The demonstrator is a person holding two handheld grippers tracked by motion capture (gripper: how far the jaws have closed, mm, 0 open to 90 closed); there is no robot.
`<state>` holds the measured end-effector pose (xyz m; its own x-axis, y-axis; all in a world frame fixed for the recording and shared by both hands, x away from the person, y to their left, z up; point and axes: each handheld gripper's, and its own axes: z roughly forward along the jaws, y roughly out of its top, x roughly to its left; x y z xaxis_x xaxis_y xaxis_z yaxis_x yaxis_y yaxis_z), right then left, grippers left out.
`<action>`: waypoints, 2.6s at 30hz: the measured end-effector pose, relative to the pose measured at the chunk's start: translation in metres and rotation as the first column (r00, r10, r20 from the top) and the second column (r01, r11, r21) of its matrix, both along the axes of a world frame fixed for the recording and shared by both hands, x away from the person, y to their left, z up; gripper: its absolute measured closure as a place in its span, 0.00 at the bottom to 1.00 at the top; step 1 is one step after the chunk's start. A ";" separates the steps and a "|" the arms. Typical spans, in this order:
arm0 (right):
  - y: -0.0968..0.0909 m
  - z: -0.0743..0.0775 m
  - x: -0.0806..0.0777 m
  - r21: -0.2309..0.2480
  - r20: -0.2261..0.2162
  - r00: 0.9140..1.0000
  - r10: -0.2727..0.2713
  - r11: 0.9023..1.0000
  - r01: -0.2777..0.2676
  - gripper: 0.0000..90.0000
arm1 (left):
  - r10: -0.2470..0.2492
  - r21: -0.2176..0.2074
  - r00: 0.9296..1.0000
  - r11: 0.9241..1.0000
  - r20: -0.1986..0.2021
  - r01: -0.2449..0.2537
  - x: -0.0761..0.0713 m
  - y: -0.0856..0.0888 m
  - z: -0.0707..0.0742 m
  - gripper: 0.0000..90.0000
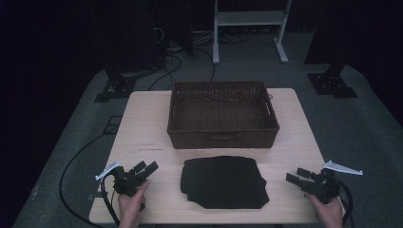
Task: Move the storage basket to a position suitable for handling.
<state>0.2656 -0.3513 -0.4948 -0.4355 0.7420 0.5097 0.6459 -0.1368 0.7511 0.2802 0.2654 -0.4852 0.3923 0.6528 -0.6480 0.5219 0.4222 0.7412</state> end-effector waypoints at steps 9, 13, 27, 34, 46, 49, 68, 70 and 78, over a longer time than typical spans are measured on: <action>0.011 0.003 -0.002 0.024 -0.029 1.000 0.008 1.000 -0.007 0.20 | -0.047 0.008 0.999 0.999 -0.007 0.047 -0.002 -0.014 -0.001 0.02; 0.020 0.005 -0.002 0.022 -0.032 0.999 0.019 1.000 -0.018 0.20 | -0.060 0.005 0.998 0.998 -0.013 0.060 -0.001 -0.020 -0.002 0.02; 0.044 0.000 0.002 0.009 -0.097 0.992 0.075 0.997 -0.075 0.20 | -0.141 0.007 0.989 0.990 -0.050 0.142 0.003 -0.044 -0.008 0.03; 0.056 -0.002 0.006 0.045 -0.148 0.985 0.086 0.996 -0.080 0.20 | -0.194 -0.018 0.975 0.981 -0.106 0.193 0.004 -0.060 -0.012 0.04; 0.083 -0.005 0.017 0.050 -0.221 0.969 0.110 0.994 -0.101 0.20 | -0.176 -0.033 0.970 0.984 -0.168 0.173 0.002 -0.088 -0.013 0.04; 0.087 -0.007 0.018 0.047 -0.233 0.967 0.106 0.994 -0.097 0.20 | -0.169 0.000 0.969 0.985 -0.177 0.172 0.001 -0.096 -0.012 0.04; 0.108 -0.009 0.019 0.089 -0.257 0.960 0.108 0.992 -0.087 0.30 | -0.224 0.055 0.947 0.969 -0.230 0.242 -0.004 -0.119 -0.024 0.04; 0.110 -0.009 0.019 0.088 -0.255 0.961 0.106 0.992 -0.087 0.32 | -0.230 0.052 0.946 0.967 -0.228 0.248 -0.005 -0.122 -0.024 0.04; 0.128 -0.011 0.019 0.089 -0.261 0.958 0.118 0.991 -0.098 0.43 | -0.212 0.075 0.953 0.969 -0.218 0.233 -0.007 -0.131 -0.024 0.05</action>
